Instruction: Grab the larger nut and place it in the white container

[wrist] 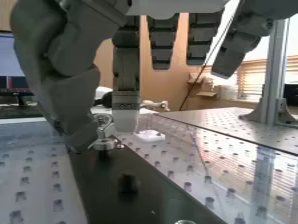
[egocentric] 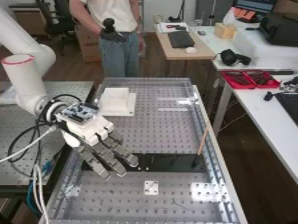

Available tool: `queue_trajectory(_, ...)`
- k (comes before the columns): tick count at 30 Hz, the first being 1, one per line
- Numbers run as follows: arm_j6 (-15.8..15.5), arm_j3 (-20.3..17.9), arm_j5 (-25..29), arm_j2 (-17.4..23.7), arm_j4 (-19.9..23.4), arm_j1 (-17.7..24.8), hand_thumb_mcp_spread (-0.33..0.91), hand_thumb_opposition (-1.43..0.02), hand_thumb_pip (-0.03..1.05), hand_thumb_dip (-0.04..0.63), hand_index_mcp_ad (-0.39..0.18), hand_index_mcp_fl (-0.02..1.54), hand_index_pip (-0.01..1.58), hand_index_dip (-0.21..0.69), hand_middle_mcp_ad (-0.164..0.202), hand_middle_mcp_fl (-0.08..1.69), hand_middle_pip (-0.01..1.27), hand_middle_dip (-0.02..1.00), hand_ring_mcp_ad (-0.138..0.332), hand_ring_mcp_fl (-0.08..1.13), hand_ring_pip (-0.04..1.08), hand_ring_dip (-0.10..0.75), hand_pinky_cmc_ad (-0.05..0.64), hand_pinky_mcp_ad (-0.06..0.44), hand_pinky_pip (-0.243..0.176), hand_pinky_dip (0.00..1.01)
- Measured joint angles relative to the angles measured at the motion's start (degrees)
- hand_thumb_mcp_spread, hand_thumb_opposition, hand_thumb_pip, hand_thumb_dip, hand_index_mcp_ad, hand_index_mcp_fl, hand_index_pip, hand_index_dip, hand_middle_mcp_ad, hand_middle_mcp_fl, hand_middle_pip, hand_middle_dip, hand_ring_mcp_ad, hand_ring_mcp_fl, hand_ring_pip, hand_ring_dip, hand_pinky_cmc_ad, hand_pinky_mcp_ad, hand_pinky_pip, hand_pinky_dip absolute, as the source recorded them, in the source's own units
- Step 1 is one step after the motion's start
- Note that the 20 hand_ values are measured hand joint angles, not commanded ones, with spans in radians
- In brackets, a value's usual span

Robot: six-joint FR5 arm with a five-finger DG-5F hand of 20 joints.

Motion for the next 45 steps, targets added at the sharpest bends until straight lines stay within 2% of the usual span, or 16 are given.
queue_trajectory(9, -1.68, -0.2, -1.28, 2.74, -2.0, 2.23, 0.38, -0.88, 0.61, 0.225, -0.072, 0.32, 1.54, 0.117, 0.07, 0.06, 0.14, 0.17, 0.164, 0.02, 0.12, 0.087, 0.34, 0.202, -0.075, 0.39)
queue_trajectory(27, -2.64, -0.72, 2.08, 5.63, -4.32, 8.49, 0.38, -0.89, 0.63, 0.257, -0.068, 0.28, 1.54, 0.117, 0.07, 0.06, 0.14, 0.18, 0.164, 0.02, 0.1, 0.093, 0.34, 0.194, -0.063, 0.36)
queue_trajectory(41, -3.74, 0.27, 5.49, 10.18, -9.37, 18.0, 0.38, -0.94, 0.63, 0.257, -0.068, 0.3, 1.54, 0.119, 0.068, 0.06, 0.14, 0.19, 0.164, 0.02, 0.1, 0.091, 0.34, 0.195, -0.059, 0.33)
queue_trajectory(45, -3.7, 1.17, 5.72, 10.98, -11.61, 20.5, 0.38, -0.94, 0.63, 0.257, -0.068, 0.35, 1.53, 0.117, 0.066, 0.06, 0.14, 0.19, 0.161, 0.02, 0.1, 0.091, 0.34, 0.195, -0.059, 0.33)
